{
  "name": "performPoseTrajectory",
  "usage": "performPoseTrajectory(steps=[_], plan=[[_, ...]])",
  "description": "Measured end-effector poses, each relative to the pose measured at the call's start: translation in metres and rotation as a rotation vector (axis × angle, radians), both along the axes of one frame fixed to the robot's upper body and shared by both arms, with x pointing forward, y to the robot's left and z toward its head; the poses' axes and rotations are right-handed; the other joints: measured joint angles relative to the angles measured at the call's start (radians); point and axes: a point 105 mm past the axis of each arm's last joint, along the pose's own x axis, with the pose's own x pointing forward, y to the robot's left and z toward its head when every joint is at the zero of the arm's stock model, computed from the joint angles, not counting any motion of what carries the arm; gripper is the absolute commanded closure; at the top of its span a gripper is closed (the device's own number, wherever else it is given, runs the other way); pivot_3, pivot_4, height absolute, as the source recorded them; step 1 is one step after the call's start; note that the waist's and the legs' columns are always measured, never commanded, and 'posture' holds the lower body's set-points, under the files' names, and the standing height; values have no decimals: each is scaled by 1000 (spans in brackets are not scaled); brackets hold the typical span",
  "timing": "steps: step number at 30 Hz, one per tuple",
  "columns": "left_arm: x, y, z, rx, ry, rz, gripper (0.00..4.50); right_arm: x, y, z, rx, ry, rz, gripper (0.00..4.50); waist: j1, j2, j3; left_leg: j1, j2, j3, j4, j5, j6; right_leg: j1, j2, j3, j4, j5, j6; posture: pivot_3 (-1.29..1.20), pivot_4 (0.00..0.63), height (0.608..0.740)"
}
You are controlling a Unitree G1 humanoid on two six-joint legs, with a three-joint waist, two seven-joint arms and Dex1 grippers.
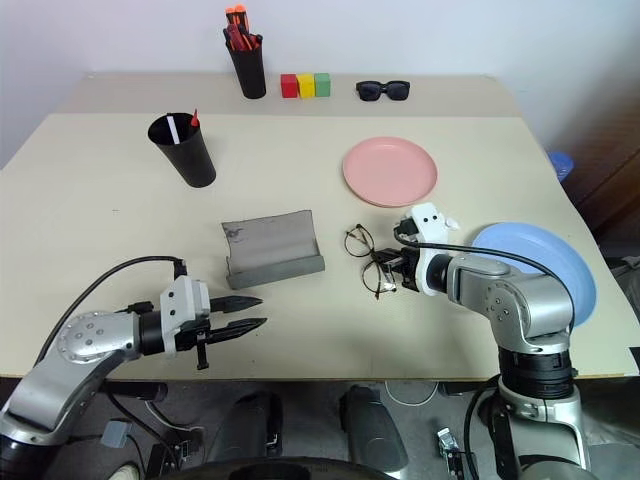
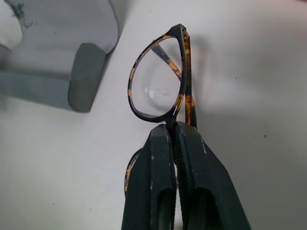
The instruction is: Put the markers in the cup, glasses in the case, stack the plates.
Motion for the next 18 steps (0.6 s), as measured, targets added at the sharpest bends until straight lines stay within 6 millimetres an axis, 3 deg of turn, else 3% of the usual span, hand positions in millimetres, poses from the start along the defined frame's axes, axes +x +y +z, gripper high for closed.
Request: performPoseTrajectory(steps=[4,9,11,15,18], plan=[[12,24,4,-26,-17,146,3131,9,14,31,-187,-229,160,4477,-14,1,1,0,0,0,-1,0,0,-2,0,0,0,0,0,0,150,740],[26,62,-1,-73,-29,363,3131,9,85,81,-322,-623,533,4477,-27,1,1,1,1,0,-6,0,0,-4,1,0,0,2,3,0,150,740],[26,69,-3,-71,-25,391,3131,9,106,81,-325,-677,624,4477,-23,0,1,0,0,0,-8,0,0,-4,0,0,0,2,3,0,150,740],[27,77,0,-62,-41,434,3131,10,148,63,-311,-689,787,4477,-19,-2,2,-1,0,1,-9,0,0,-6,-2,0,0,2,3,0,150,740],[25,79,1,-58,-49,460,3131,9,156,54,-321,-680,852,4477,-21,-2,2,-2,0,1,-9,0,0,-7,-3,0,0,2,3,0,150,740]])
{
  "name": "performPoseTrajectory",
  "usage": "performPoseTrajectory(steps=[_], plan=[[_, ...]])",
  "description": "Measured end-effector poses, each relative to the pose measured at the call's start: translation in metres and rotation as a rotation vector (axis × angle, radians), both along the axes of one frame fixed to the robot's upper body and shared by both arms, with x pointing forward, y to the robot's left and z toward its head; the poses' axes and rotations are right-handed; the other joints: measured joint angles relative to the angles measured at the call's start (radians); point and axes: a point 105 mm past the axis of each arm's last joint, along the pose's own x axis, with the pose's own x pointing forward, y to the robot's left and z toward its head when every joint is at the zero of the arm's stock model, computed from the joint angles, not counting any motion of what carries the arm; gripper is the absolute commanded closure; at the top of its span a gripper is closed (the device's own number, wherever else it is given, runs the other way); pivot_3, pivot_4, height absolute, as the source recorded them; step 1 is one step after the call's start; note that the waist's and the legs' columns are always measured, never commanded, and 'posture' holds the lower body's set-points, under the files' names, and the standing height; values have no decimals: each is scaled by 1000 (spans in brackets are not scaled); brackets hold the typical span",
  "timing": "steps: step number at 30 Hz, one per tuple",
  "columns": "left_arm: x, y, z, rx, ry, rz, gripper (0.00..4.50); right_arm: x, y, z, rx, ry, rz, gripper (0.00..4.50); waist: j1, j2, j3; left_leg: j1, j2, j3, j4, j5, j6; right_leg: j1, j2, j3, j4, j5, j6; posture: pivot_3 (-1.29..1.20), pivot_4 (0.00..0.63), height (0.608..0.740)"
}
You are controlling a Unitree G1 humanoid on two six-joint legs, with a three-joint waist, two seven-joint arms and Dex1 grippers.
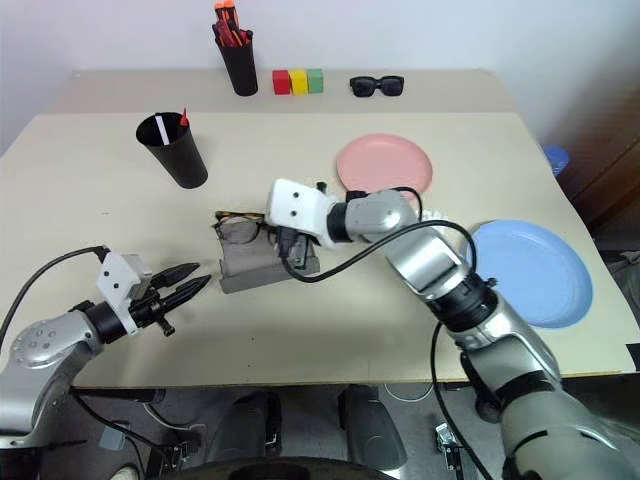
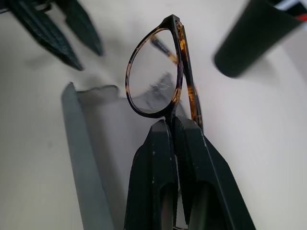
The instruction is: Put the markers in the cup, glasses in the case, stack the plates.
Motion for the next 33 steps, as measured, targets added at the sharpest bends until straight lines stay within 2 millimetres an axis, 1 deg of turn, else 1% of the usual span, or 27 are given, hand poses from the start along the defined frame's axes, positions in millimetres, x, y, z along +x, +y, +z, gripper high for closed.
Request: performPoseTrajectory(steps=[4,8,10,13,14,16,18,21,24,25,26,27,28,29,31,33], plan=[[-3,1,8,6,-25,32,3131,7,1,-18,-58,10,9,4477,0,0,0,0,0,0,0,0,0,0,0,0,1,0,0,0,150,740],[-8,-3,9,-8,-16,34,3131,6,1,-21,-77,15,28,4477,-1,0,0,1,0,0,0,0,0,0,1,0,1,0,0,0,150,740],[-9,-1,9,-10,-14,42,3131,2,-1,-27,-93,40,46,4477,-1,0,0,1,0,0,0,0,0,0,1,0,1,0,-1,0,150,740],[-9,2,11,-8,-18,54,3131,-1,-2,-34,-103,76,56,3602,-1,0,0,1,0,0,0,0,0,0,1,0,1,0,-1,0,150,740],[-8,3,12,-11,-22,55,3131,-2,-2,-34,-105,84,57,3201,-2,0,0,1,0,0,0,0,0,0,1,0,1,0,-1,0,150,740],[-9,1,13,-24,-21,43,3131,-2,0,-33,-95,88,57,2060,-2,0,0,1,0,0,0,0,0,0,1,0,1,0,-1,0,150,740],[-9,1,13,-25,-20,35,3131,-1,1,-29,-75,82,51,1220,-1,0,0,1,0,0,0,0,0,0,1,0,1,0,-1,0,150,740],[-6,0,15,-36,-23,24,3131,3,0,-18,-21,57,24,1220,0,0,0,1,0,2,0,0,0,0,1,0,1,0,-1,0,150,740],[1,-5,22,-126,6,4,3131,2,1,-9,37,41,16,1220,1,0,0,1,0,2,1,0,0,1,1,-1,1,0,0,0,150,740],[6,-7,25,-174,21,4,2888,2,0,-6,56,38,10,1185,1,0,0,1,0,1,1,0,0,1,1,-1,1,0,0,0,150,740],[16,-6,31,-217,24,27,2579,2,-2,-5,76,42,-8,1167,2,0,0,1,0,0,2,0,0,2,1,-1,1,0,0,0,150,740],[20,-5,35,-230,16,42,2409,2,-2,-6,80,46,-15,1167,1,-1,0,1,0,0,2,0,0,2,2,-2,1,0,0,0,150,740],[35,-8,44,-251,-6,55,2409,3,-9,-7,100,54,-50,1167,8,-1,0,1,-1,-2,3,0,-1,4,2,-3,1,1,0,0,150,740],[45,-9,54,-265,-42,73,2409,3,-11,-9,108,65,-68,1167,10,-2,0,1,-1,-3,4,0,-1,4,3,-4,1,1,0,0,150,740],[63,-14,68,-281,-73,80,2409,1,-16,-15,119,85,-97,1167,9,-2,0,2,-1,-4,4,1,-1,6,2,-4,1,1,0,0,150,740],[77,-19,72,-286,-75,92,2409,-1,-19,-19,122,99,-118,1167,6,-2,0,2,-2,-4,4,0,-1,6,2,-4,1,1,0,0,150,740]])
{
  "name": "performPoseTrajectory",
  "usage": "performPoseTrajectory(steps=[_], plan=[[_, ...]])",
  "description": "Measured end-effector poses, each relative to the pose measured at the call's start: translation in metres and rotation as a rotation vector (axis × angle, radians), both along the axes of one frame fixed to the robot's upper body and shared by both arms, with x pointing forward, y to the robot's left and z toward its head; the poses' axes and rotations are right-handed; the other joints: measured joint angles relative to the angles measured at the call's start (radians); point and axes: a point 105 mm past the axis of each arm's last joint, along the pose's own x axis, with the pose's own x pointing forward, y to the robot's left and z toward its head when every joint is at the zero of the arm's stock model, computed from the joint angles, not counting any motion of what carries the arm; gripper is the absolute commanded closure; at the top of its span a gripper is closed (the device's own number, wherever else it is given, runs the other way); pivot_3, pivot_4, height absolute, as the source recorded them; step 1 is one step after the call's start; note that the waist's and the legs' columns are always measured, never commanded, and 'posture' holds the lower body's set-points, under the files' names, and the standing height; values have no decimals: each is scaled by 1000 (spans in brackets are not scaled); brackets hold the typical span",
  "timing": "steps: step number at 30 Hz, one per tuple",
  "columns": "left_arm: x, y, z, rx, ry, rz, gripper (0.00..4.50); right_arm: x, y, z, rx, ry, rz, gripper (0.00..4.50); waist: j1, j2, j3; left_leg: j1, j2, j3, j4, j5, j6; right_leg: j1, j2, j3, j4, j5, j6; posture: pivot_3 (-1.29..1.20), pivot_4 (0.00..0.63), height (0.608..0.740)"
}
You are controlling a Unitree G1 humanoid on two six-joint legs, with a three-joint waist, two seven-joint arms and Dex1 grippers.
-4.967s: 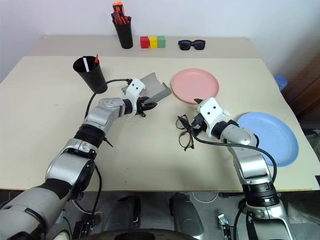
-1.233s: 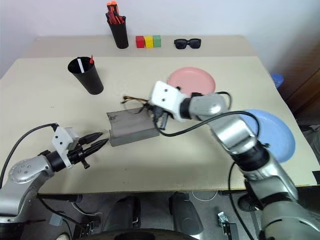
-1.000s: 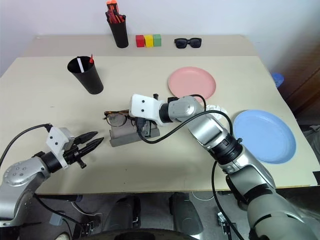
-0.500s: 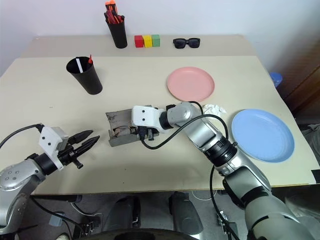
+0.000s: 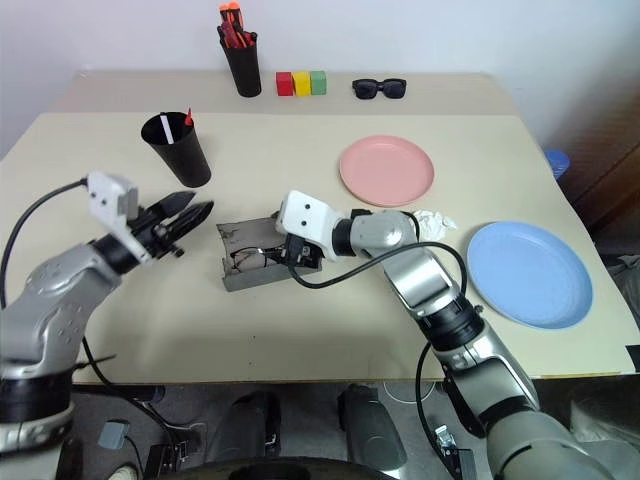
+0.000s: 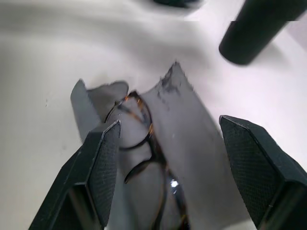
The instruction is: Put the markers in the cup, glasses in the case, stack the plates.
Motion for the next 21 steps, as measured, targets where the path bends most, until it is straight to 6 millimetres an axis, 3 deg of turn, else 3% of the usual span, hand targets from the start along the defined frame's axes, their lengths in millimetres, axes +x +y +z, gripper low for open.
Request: performPoseTrajectory(steps=[1,4,7,12,16,21], plan=[[6,0,-3,8,20,14,2409,0,-1,-1,0,5,-9,1167,-4,0,0,0,0,0,0,0,0,-1,0,0,0,0,0,0,150,740],[29,-7,-13,0,95,31,3182,-1,-11,-3,-1,11,-53,1167,-2,0,0,0,0,-2,-1,0,0,0,1,-2,0,0,0,0,150,740],[46,-16,-16,25,156,21,4442,-6,-19,-7,-4,20,-81,1167,1,0,0,-1,0,-3,-1,0,0,0,1,-3,0,0,0,0,150,740],[59,-41,-28,102,281,-71,4442,-12,-50,-12,-29,29,-157,1167,15,0,0,-1,-1,-2,-1,0,0,0,1,-2,0,0,0,0,150,740],[55,-46,-44,170,368,-141,4442,-21,-63,-12,-38,26,-177,1167,15,0,0,-1,0,-2,-2,0,0,-1,2,-2,0,0,0,0,150,740],[42,-50,-42,256,365,-266,4442,-23,-69,-14,-41,39,-210,1167,18,0,0,-1,-1,-2,-2,0,-1,-1,1,-2,0,0,0,0,150,740]])
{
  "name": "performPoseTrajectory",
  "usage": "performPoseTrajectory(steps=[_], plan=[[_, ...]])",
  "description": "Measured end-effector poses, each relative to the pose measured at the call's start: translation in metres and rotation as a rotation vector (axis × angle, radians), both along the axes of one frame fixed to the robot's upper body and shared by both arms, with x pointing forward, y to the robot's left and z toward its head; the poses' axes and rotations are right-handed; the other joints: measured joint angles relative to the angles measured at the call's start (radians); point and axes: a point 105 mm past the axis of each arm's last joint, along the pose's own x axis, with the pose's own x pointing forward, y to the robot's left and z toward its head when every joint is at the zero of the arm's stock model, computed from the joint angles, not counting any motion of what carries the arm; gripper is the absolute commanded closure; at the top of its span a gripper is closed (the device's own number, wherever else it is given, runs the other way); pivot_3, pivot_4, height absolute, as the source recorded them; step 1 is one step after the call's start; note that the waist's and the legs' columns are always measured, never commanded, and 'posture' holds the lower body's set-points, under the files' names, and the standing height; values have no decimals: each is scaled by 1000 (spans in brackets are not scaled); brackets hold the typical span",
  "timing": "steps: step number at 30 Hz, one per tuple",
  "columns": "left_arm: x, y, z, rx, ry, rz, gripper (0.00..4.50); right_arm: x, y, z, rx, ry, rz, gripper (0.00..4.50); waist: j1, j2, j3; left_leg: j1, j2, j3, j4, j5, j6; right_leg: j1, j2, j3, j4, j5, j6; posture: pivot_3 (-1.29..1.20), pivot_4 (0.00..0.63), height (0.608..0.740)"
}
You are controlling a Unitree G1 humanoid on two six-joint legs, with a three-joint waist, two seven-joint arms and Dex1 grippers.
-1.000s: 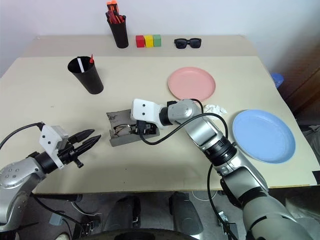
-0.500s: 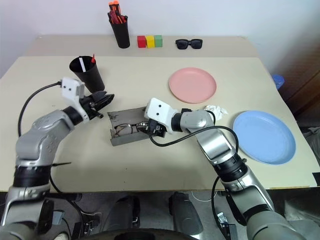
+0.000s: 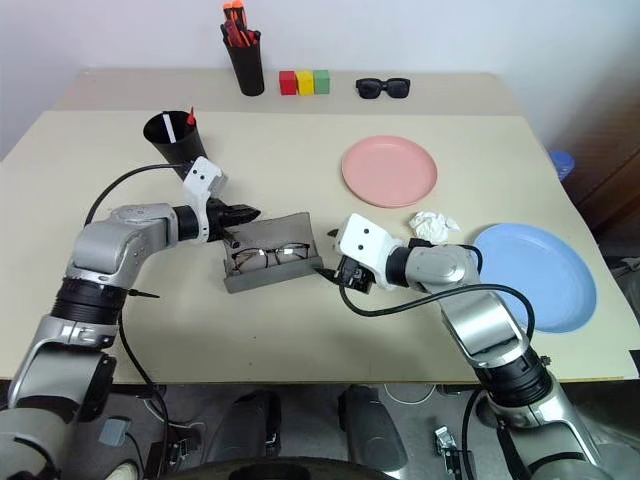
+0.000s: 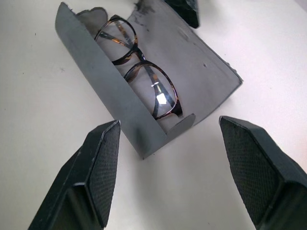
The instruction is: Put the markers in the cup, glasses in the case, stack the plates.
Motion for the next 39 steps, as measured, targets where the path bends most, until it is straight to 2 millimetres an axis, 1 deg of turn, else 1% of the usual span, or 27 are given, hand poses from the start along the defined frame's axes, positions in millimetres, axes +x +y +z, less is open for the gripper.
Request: performPoseTrajectory(steps=[4,10,13,16,18,22,25,27,29,31,35,37,39], plan=[[-9,-3,2,41,-25,-77,4442,1,-1,0,1,1,-16,1167,1,0,0,0,0,0,0,0,0,0,0,0,0,0,0,0,150,740],[-32,-7,1,84,-51,-175,4442,2,-2,0,4,-3,-24,1167,1,0,0,0,0,0,0,0,0,0,0,0,0,0,0,0,150,740],[-54,-8,-9,118,-25,-247,4442,4,-3,-1,6,3,-30,1167,0,0,0,0,0,0,0,0,0,0,0,1,0,0,0,0,150,740],[-64,-7,-11,145,-28,-280,4442,6,-5,-2,6,9,-39,1167,2,0,0,0,0,0,1,0,0,0,0,0,0,0,0,0,150,740],[-70,-6,-12,166,-45,-293,4442,10,-9,-1,11,6,-63,1167,2,0,0,1,0,1,1,0,0,1,-1,1,0,0,0,0,150,740],[-72,-4,-14,167,-111,-288,4442,32,-20,5,16,-26,-153,1167,-1,0,0,2,0,1,1,0,0,1,0,1,0,0,0,0,150,740],[-72,-9,-14,77,-170,-257,4442,64,-35,13,-13,-83,-289,1167,0,1,0,1,1,2,2,0,0,0,-1,2,0,0,0,0,150,740],[-70,-11,-6,-5,-218,-224,4442,85,-48,18,-55,-137,-369,1167,0,0,0,0,1,3,2,0,0,0,-1,2,0,0,0,0,150,740],[-71,-3,6,-65,-265,-182,4442,102,-52,20,-103,-190,-397,1167,-2,0,0,1,1,3,1,0,0,-1,-1,3,0,0,0,0,150,740],[-74,2,13,-91,-297,-168,4442,115,-56,13,-162,-221,-413,1167,-2,0,0,1,1,4,0,0,0,-1,-1,3,0,0,0,0,150,740],[-82,9,18,-137,-321,-131,4442,131,-55,-11,-259,-237,-407,1167,-4,1,0,1,1,6,-1,0,0,-2,-1,5,0,0,0,0,150,740],[-87,12,21,-155,-332,-120,4442,135,-54,-13,-279,-254,-393,1167,-4,1,0,1,1,6,-1,0,0,-2,-1,5,0,0,0,0,150,740],[-92,13,23,-166,-337,-117,4500,139,-54,-13,-291,-264,-387,1722,-4,1,0,1,1,6,-1,0,0,-2,-1,5,0,0,0,0,150,740]])
